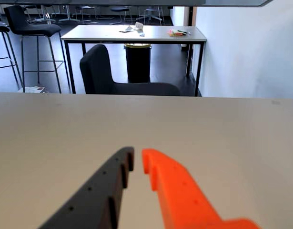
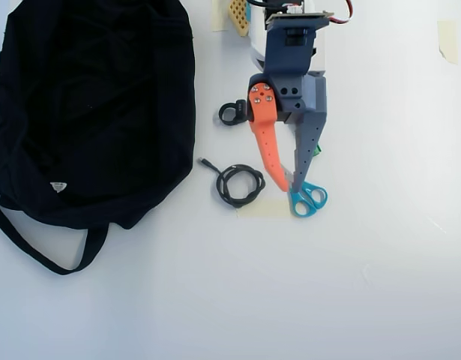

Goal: Put the bike light into the black bag

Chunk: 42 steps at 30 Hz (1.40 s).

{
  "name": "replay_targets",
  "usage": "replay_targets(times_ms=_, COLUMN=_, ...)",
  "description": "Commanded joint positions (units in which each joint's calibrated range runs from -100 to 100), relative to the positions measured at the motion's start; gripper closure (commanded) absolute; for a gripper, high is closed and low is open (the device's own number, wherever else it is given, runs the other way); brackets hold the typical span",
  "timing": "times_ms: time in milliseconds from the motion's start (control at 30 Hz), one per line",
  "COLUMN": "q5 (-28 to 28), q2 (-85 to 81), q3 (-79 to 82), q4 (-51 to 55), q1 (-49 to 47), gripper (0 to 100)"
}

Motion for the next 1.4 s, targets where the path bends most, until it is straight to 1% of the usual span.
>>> replay_targets(times_ms=0, q5=0.20, q2=-0.54, q3=-2.58, q4=0.33, q1=0.12, gripper=98)
replay_targets(times_ms=533, q5=0.31, q2=-1.53, q3=0.47, q4=0.33, q1=-0.93, gripper=98)
replay_targets(times_ms=600, q5=0.31, q2=-1.61, q3=0.38, q4=1.71, q1=-0.85, gripper=98)
replay_targets(times_ms=900, q5=0.25, q2=-8.58, q3=-0.70, q4=28.93, q1=-1.15, gripper=98)
replay_targets(times_ms=1233, q5=0.31, q2=-8.83, q3=-0.70, q4=59.25, q1=-1.15, gripper=98)
replay_targets(times_ms=1367, q5=0.41, q2=-8.83, q3=-0.79, q4=67.26, q1=-1.15, gripper=98)
